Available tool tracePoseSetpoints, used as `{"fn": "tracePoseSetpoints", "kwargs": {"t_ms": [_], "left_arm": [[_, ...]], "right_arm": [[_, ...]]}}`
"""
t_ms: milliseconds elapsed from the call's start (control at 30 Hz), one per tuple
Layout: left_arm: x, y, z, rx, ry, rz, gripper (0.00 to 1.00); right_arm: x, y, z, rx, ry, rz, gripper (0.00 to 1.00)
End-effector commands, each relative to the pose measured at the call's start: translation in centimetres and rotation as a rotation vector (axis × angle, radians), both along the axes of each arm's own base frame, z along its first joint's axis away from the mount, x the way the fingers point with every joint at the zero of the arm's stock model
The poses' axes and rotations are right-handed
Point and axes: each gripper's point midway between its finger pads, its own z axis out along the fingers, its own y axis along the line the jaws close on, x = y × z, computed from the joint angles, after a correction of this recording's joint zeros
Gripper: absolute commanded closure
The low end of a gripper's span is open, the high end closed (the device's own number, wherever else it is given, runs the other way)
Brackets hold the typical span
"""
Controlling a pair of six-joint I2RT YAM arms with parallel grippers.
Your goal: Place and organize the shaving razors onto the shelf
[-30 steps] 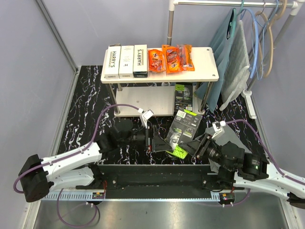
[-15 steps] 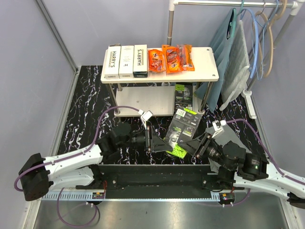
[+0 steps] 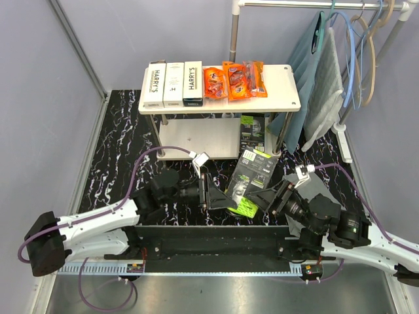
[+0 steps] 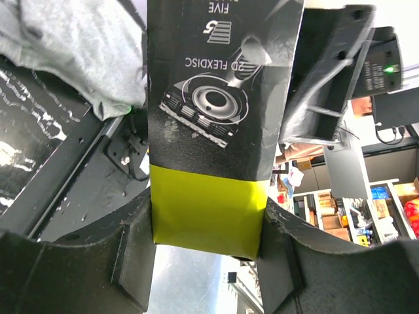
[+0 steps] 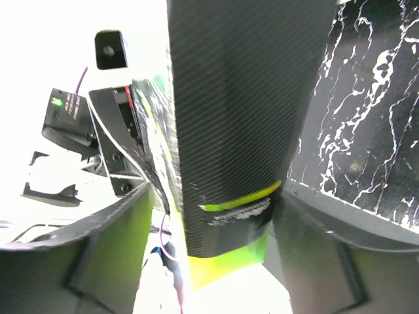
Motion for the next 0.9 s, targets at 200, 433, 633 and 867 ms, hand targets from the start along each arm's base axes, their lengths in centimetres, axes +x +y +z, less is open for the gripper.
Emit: {"fn": "tracePoseSetpoints", "kwargs": {"t_ms": [200,433,633,867], "left_arm": [[0.1,0.7,2.6,-0.056,-0.063,0.037,0.91],[0.3,0.9,2.1,-0.038,-0.055,0.053,0.91],[1.1,1.5,0.3,0.004,-0.024,0.110,0.92],[4.2,3.3,-2.5,0.020,0.045,0.229,0.92]], "right_arm": [[1.5,-2.7,4.1,0.042,-0.009,-0.137,0.00],[2.0,-4.0,3.9,-0.018,-0.002,-0.190,0.00],[2.0,-3.9,3.5,-0.031,0.015,-0.190,0.00],[1.8,-4.0,2.8,-0.024,0.031,-0.184,0.00]]}}
